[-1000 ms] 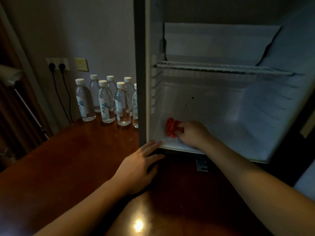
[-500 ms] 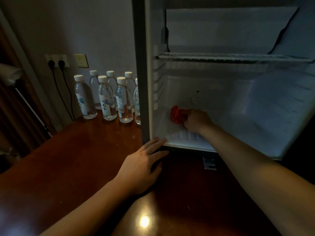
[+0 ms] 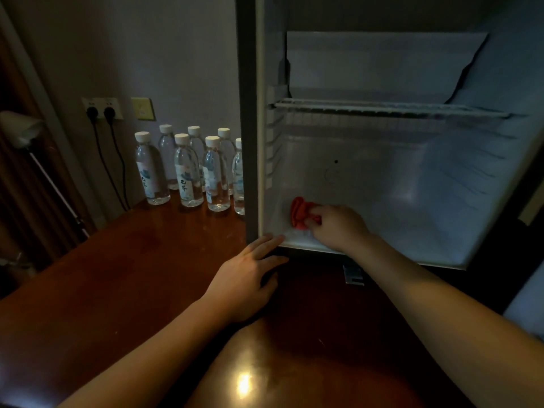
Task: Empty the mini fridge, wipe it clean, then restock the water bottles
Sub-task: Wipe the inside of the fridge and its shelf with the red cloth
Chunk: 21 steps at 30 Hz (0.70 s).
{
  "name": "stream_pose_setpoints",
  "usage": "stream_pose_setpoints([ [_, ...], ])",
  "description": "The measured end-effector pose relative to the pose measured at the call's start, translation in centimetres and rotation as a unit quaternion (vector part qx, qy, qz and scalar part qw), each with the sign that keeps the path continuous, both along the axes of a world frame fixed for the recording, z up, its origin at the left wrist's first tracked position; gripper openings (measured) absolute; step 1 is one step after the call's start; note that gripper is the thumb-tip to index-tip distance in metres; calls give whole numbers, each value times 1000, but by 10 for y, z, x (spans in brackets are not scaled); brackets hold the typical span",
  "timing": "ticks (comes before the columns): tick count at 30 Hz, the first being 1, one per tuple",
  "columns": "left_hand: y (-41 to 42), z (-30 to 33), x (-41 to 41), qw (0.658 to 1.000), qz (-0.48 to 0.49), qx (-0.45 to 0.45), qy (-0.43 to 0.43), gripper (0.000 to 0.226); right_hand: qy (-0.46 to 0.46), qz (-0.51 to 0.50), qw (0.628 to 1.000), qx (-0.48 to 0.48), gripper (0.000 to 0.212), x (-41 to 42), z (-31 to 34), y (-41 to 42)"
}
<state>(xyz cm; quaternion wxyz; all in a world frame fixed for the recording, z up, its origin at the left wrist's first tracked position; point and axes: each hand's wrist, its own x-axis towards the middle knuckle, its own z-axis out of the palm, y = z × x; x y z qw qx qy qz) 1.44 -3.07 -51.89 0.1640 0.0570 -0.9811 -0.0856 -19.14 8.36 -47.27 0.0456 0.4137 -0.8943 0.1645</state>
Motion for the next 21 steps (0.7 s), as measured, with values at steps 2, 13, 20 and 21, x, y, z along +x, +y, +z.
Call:
stream_pose_setpoints([
  [2, 1, 0, 0, 1000, 0, 2, -1, 45, 6, 2, 1000, 5, 36, 14, 2, 8],
  [13, 0, -1, 2, 1000, -4, -1, -6, 44, 23, 5, 1000, -6, 35, 27, 0, 20],
  [20, -1, -3, 1, 1000, -6, 2, 4, 44, 9, -8, 1000, 9, 33, 6, 8, 2],
  [21, -1, -4, 1, 1000, -5, 2, 5, 44, 4, -10, 1000, 13, 33, 2, 9, 0],
])
